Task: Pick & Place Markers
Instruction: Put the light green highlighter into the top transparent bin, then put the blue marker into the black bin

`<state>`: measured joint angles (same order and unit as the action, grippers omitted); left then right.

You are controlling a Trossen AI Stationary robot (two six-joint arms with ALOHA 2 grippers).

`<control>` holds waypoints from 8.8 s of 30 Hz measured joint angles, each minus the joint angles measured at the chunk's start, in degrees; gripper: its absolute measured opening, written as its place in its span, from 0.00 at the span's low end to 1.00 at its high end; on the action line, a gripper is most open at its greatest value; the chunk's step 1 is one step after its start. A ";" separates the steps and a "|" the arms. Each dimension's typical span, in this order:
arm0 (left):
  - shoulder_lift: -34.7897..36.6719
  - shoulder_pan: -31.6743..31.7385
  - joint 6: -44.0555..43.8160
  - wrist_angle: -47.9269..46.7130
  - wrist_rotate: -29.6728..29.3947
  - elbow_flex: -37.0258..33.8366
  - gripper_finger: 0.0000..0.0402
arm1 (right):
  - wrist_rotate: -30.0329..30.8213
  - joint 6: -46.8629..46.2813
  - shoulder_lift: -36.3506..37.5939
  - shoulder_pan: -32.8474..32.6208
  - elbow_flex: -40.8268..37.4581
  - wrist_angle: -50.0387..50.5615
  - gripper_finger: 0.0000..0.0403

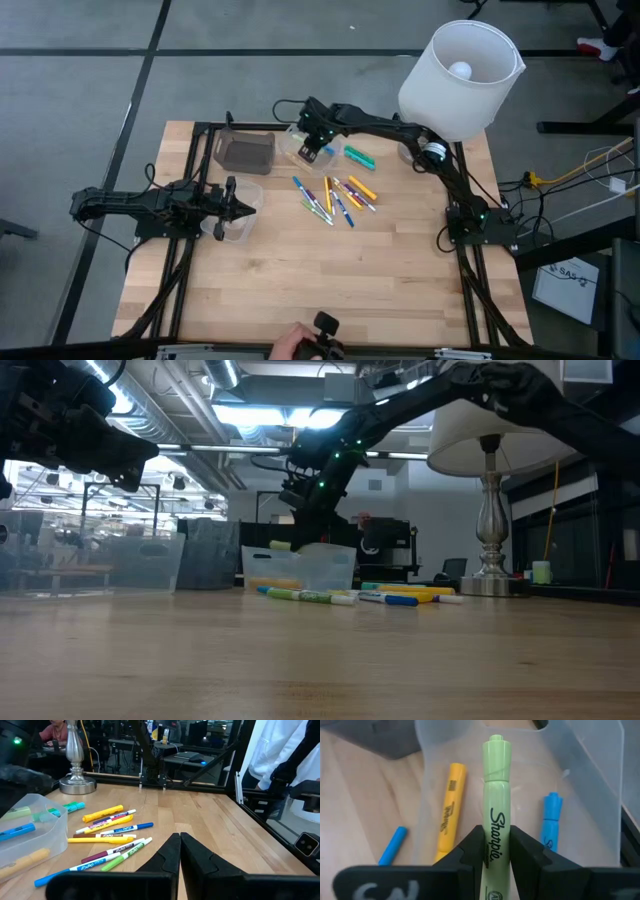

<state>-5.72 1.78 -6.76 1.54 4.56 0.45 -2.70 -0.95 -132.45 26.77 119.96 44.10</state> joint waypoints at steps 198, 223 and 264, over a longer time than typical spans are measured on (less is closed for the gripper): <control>0.00 0.00 0.00 -0.02 0.00 0.02 0.02 | 9.32 -45.21 31.81 -27.65 -65.38 -33.79 0.08; -0.02 0.00 -30.35 7.50 -0.50 0.01 0.02 | 19.90 -51.45 32.16 -26.99 -35.67 -32.48 0.08; -16.35 1.46 -24.38 18.87 -21.11 11.70 0.56 | 9.15 -41.36 32.24 -23.27 -35.45 -47.49 0.07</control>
<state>-22.07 3.24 -31.14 20.41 -16.56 12.15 6.45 -42.31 -100.20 3.50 84.51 -3.39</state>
